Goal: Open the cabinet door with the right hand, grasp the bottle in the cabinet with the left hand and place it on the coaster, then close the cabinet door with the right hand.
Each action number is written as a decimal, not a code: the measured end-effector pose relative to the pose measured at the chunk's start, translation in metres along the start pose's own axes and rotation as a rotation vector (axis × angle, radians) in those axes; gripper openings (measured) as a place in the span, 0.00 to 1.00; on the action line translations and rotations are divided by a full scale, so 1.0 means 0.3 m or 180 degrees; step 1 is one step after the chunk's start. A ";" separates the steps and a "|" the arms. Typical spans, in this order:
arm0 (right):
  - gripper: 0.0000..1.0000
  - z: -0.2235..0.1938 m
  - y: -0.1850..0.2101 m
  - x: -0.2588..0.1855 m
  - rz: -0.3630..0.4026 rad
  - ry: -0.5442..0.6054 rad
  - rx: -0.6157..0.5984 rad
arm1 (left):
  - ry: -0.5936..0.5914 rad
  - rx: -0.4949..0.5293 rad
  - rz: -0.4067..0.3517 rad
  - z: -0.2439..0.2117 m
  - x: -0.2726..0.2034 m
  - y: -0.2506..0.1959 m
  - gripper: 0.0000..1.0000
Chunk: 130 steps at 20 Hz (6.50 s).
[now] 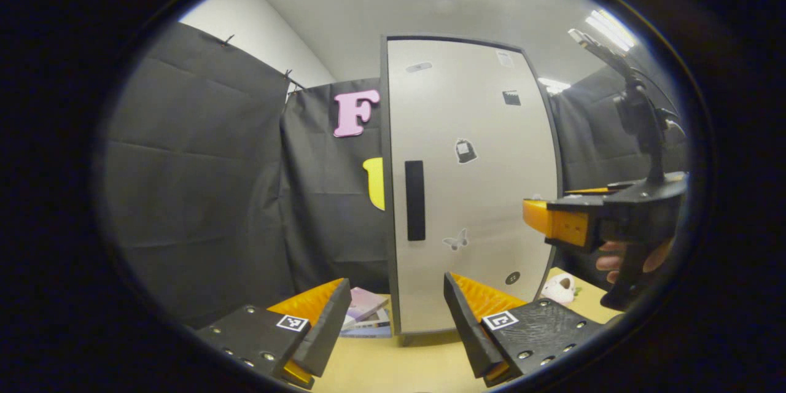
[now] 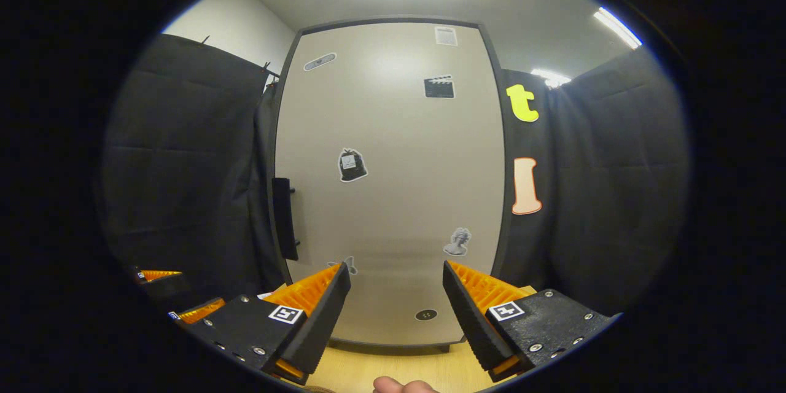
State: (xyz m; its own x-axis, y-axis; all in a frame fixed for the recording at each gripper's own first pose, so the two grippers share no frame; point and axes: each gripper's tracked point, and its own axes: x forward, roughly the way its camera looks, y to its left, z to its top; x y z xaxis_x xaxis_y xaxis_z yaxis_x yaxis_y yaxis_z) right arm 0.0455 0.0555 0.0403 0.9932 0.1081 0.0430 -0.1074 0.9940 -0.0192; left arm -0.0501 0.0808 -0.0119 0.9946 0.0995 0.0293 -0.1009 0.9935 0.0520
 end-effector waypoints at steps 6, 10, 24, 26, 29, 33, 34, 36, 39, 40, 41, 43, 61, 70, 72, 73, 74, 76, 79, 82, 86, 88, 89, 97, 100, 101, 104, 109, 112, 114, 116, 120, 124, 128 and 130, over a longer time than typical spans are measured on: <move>0.94 0.044 0.177 0.133 0.0275 -0.0080 -0.0088 | 0.0191 -0.0033 0.0155 -0.135 -0.093 0.132 0.87; 0.94 0.048 0.297 0.235 0.0415 -0.0108 -0.0149 | 0.0258 0.0174 0.0370 -0.179 -0.137 0.238 0.87; 0.35 -0.049 0.527 0.409 0.0599 0.0098 -0.0256 | 0.0043 0.0323 0.0448 -0.170 -0.238 0.431 0.90; 0.28 -0.050 0.525 0.409 0.0683 0.0129 -0.0169 | 0.0045 0.0323 0.0430 -0.173 -0.238 0.430 0.90; 0.24 -0.054 0.524 0.390 0.0778 0.0124 -0.0228 | 0.0052 0.0313 0.0406 -0.173 -0.241 0.422 0.90; 0.20 -0.047 0.528 0.336 0.0969 0.0113 -0.0258 | 0.0056 0.0335 0.0337 -0.167 -0.244 0.396 0.90; 0.20 -0.043 0.528 0.314 0.1024 0.0104 -0.0287 | 0.0056 0.0351 0.0315 -0.164 -0.243 0.385 0.87; 0.20 -0.034 0.531 0.267 0.1129 0.0108 -0.0252 | 0.0040 0.0368 0.0271 -0.153 -0.245 0.374 0.90; 0.20 -0.050 0.511 0.268 0.1271 0.0128 -0.0218 | -0.0011 0.0371 0.0203 -0.116 -0.231 0.326 0.90; 0.20 -0.051 0.506 0.264 0.1299 0.0139 -0.0212 | -0.0026 0.0361 0.0174 -0.115 -0.225 0.312 0.90; 0.20 -0.050 0.501 0.260 0.1325 0.0150 -0.0218 | -0.0035 0.0349 0.0141 -0.111 -0.219 0.298 0.90; 0.20 -0.054 0.493 0.261 0.1359 0.0197 -0.0223 | -0.0095 0.0326 0.0088 -0.090 -0.212 0.272 0.90; 0.20 -0.030 0.351 0.198 0.1151 0.0444 -0.0184 | -0.0336 0.0097 -0.0224 0.021 -0.041 0.053 0.87; 0.18 -0.029 0.230 0.161 0.0600 0.0444 -0.0217 | -0.0288 -0.0214 -0.0547 0.031 0.137 -0.223 0.87; 0.18 -0.017 0.192 0.174 0.0474 0.0397 -0.0231 | -0.0201 -0.0304 -0.0573 -0.001 0.164 -0.264 0.90; 0.18 -0.012 0.178 0.183 0.0404 0.0376 -0.0221 | -0.0151 -0.0346 -0.0569 -0.013 0.183 -0.285 0.87; 0.18 -0.017 0.163 0.184 0.0334 0.0394 -0.0211 | -0.0117 -0.0390 -0.0555 -0.021 0.203 -0.297 0.87; 0.18 -0.015 0.156 0.164 0.0210 0.0409 -0.0142 | -0.0096 -0.0456 -0.0517 -0.019 0.252 -0.322 0.91; 0.17 -0.008 0.119 0.175 0.0053 0.0401 -0.0133 | -0.0100 -0.0385 -0.0465 -0.012 0.317 -0.345 0.90; 0.14 0.000 0.084 0.171 -0.0042 0.0375 -0.0146 | -0.0099 -0.0277 -0.0432 -0.016 0.351 -0.373 0.87; 0.17 -0.003 0.022 0.154 -0.0215 0.0382 -0.0003 | -0.0106 -0.0237 -0.0487 -0.024 0.401 -0.439 0.90; 0.31 -0.009 -0.029 0.147 -0.0299 0.0390 0.0090 | -0.0137 -0.0170 -0.0493 -0.017 0.416 -0.464 0.87; 0.36 -0.011 -0.053 0.145 -0.0346 0.0388 0.0133 | -0.0152 -0.0125 -0.0504 -0.011 0.428 -0.486 0.87; 0.75 0.021 -0.100 0.107 -0.0252 0.0242 -0.0110 | -0.0230 0.0091 -0.0375 -0.017 0.553 -0.556 0.87; 0.85 0.009 -0.098 0.061 -0.0074 0.0221 -0.0100 | -0.0310 0.0094 -0.0276 -0.005 0.649 -0.527 0.87; 0.88 -0.006 -0.107 0.052 -0.0043 0.0256 -0.0068 | -0.0345 0.0091 -0.0267 0.004 0.685 -0.526 0.87; 0.93 -0.047 -0.091 0.022 0.0192 0.0346 0.0071 | -0.0371 0.0151 -0.0240 0.000 0.792 -0.546 0.84; 0.93 -0.087 -0.198 -0.025 -0.0161 0.0401 0.0228 | -0.0232 0.0132 -0.0166 -0.077 0.939 -0.555 0.90; 0.93 -0.111 -0.202 -0.017 -0.0286 0.0423 0.0326 | -0.0131 0.0145 -0.0202 -0.131 1.006 -0.575 0.87; 0.93 -0.121 -0.189 0.000 -0.0301 0.0461 0.0257 | -0.0101 0.0203 -0.0124 -0.144 1.050 -0.569 0.87; 0.93 -0.134 -0.165 0.014 -0.0271 0.0526 0.0154 | -0.0102 0.0257 -0.0181 -0.140 1.056 -0.592 0.84; 0.93 -0.148 -0.133 0.036 -0.0190 0.0552 -0.0009 | -0.0107 0.0260 -0.0177 -0.112 1.028 -0.590 0.67; 0.93 -0.158 -0.141 0.026 -0.0245 0.0520 0.0060 | -0.0292 0.0249 -0.0221 -0.016 0.918 -0.561 0.67; 0.93 -0.188 -0.212 0.000 -0.0544 0.0531 0.0145 | -0.0363 0.0295 -0.0238 0.036 0.770 -0.536 0.66; 0.93 -0.194 -0.298 -0.024 -0.0894 0.0513 0.0041 | -0.0407 0.0290 -0.0244 0.051 0.688 -0.517 0.66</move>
State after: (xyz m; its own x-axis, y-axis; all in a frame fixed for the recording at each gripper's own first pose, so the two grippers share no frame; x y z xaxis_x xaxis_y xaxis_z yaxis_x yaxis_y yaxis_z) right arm 0.0506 -0.0351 -0.0165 0.9783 -0.1730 -0.1139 0.1723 0.9849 -0.0164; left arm 0.1703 -0.0537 0.0012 0.9889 0.0100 0.1481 -0.0323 0.9883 0.1490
